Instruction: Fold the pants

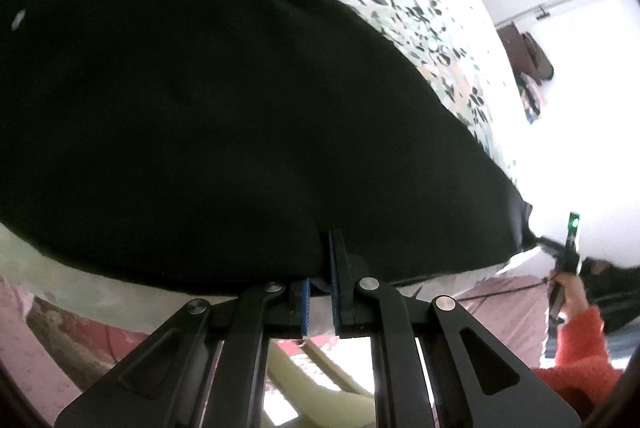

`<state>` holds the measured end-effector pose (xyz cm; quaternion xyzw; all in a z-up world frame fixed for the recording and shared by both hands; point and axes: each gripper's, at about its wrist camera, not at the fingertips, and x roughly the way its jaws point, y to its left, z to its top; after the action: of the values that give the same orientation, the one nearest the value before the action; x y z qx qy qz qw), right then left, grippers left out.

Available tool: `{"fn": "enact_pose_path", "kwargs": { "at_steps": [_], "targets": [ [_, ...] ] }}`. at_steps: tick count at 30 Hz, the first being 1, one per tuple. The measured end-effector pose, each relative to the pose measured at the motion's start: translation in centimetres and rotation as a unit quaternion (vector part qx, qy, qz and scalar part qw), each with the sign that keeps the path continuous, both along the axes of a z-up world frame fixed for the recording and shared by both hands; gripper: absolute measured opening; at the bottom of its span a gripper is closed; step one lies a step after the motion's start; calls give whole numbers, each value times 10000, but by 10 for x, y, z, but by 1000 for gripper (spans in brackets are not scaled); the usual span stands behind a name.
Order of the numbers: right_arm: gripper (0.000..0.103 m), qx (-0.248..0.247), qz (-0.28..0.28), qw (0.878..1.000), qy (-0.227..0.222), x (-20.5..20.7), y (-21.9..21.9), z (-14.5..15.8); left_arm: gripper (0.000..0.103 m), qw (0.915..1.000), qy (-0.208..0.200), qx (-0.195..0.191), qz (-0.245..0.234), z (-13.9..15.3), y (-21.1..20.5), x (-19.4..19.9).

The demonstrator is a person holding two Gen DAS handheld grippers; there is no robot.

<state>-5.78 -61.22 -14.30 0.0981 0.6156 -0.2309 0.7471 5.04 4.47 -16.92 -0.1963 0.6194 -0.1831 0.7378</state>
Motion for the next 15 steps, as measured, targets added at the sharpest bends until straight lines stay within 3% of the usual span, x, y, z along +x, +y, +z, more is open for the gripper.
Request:
{"fn": "enact_pose_path", "kwargs": {
  "at_steps": [10,12,15],
  "targets": [
    [13,27,-48,10000,11,0,-2,-1,6,9994,254,202,-135,-18,-4,0],
    [13,13,-67,10000,41,1,-2,-2,12,9991,295,252,-148,-18,-3,-1],
    [26,-21,-186,9998,27,0,-5,0,20,9982,481,298,-180,-18,-3,-3]
  ]
}}
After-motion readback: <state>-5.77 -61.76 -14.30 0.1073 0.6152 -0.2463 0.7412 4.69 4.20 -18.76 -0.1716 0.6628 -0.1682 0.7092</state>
